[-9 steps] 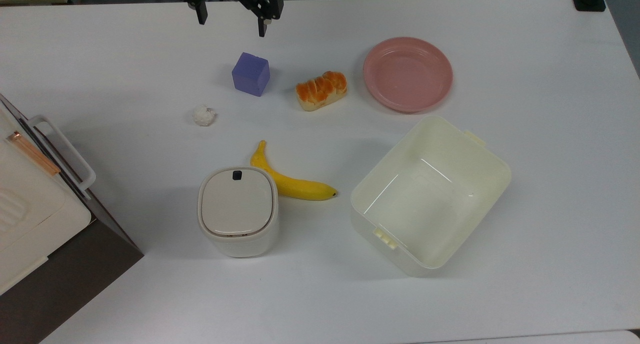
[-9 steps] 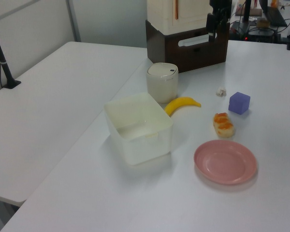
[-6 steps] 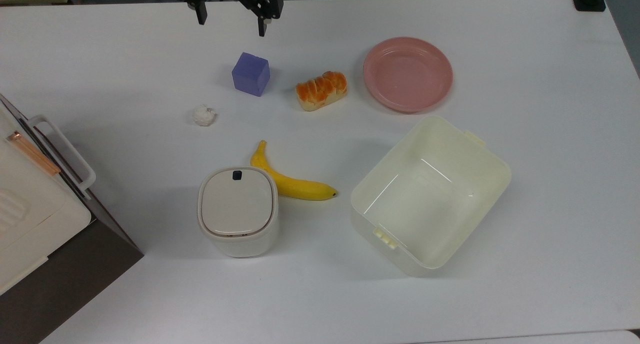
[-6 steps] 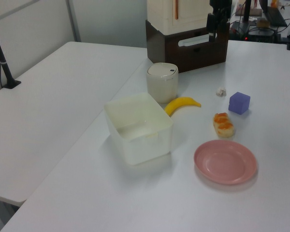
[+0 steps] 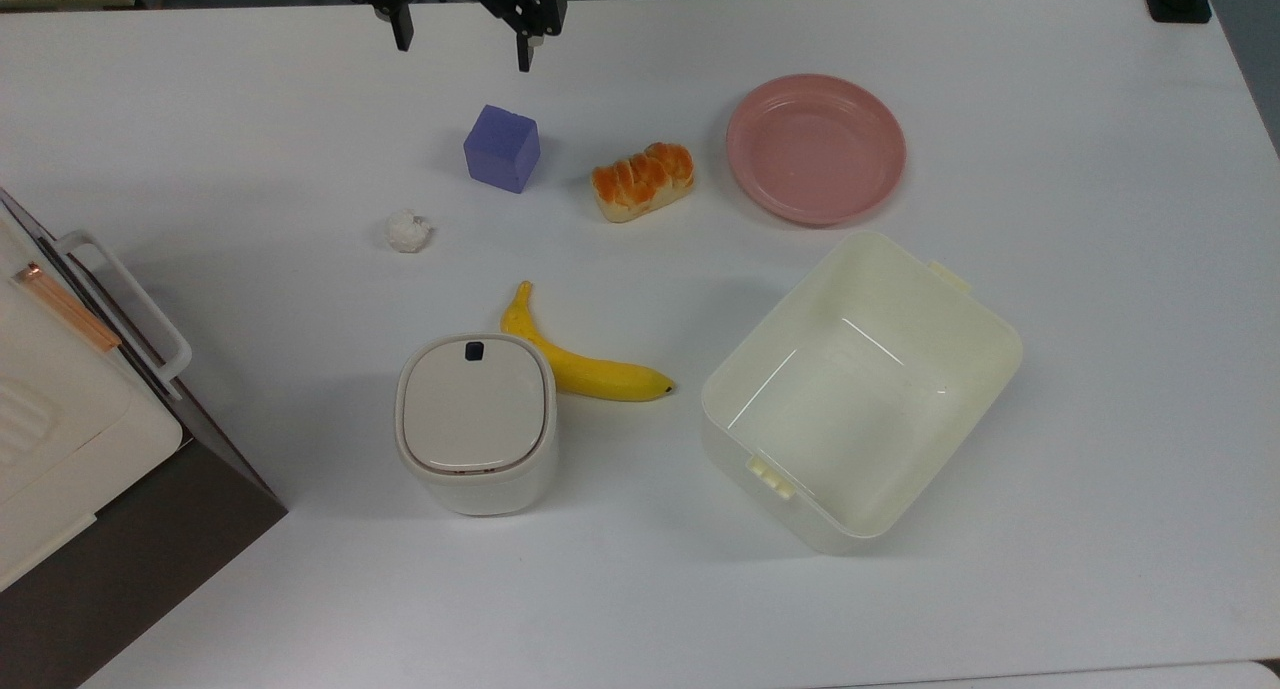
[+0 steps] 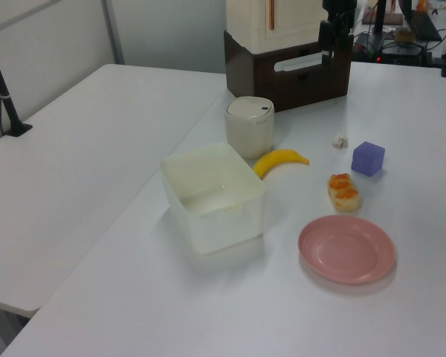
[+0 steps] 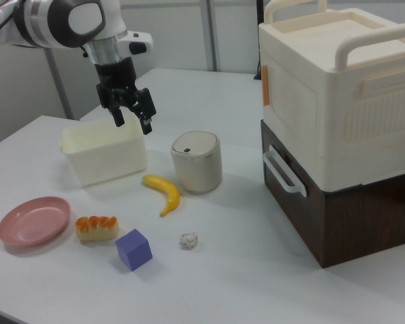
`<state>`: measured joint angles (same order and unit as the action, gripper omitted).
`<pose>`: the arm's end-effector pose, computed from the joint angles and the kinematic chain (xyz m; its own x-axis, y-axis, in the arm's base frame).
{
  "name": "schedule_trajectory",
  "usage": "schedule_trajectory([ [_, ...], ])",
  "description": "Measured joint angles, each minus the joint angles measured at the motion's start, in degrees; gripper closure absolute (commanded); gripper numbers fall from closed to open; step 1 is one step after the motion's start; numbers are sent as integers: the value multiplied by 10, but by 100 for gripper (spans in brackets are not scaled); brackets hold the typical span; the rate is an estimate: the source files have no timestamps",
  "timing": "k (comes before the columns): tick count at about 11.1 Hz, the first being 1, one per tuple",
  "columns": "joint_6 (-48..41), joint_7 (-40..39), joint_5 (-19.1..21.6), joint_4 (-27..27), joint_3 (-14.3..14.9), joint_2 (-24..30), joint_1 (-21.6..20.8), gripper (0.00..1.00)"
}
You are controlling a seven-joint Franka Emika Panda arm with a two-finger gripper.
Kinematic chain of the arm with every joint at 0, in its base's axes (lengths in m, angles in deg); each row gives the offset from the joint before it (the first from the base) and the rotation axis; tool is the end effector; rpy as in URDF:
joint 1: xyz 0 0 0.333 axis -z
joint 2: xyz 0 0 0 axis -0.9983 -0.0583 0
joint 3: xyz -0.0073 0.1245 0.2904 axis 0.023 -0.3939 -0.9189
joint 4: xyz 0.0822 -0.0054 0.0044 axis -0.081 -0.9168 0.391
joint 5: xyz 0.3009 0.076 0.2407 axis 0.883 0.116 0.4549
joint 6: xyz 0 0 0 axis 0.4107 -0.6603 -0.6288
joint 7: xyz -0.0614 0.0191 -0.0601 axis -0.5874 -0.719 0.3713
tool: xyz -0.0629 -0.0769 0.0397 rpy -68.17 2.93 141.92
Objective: Open the trash can
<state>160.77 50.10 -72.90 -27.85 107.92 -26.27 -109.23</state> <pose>0.5779 -0.0280 0.5950 0.9877 -0.1501 0.0435 -0.1523 -0.9869 0.0525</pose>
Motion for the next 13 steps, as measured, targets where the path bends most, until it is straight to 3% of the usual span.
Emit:
schedule_trajectory([
  [13, -21, -43, -8, 1, -1, -1, -2, 0],
])
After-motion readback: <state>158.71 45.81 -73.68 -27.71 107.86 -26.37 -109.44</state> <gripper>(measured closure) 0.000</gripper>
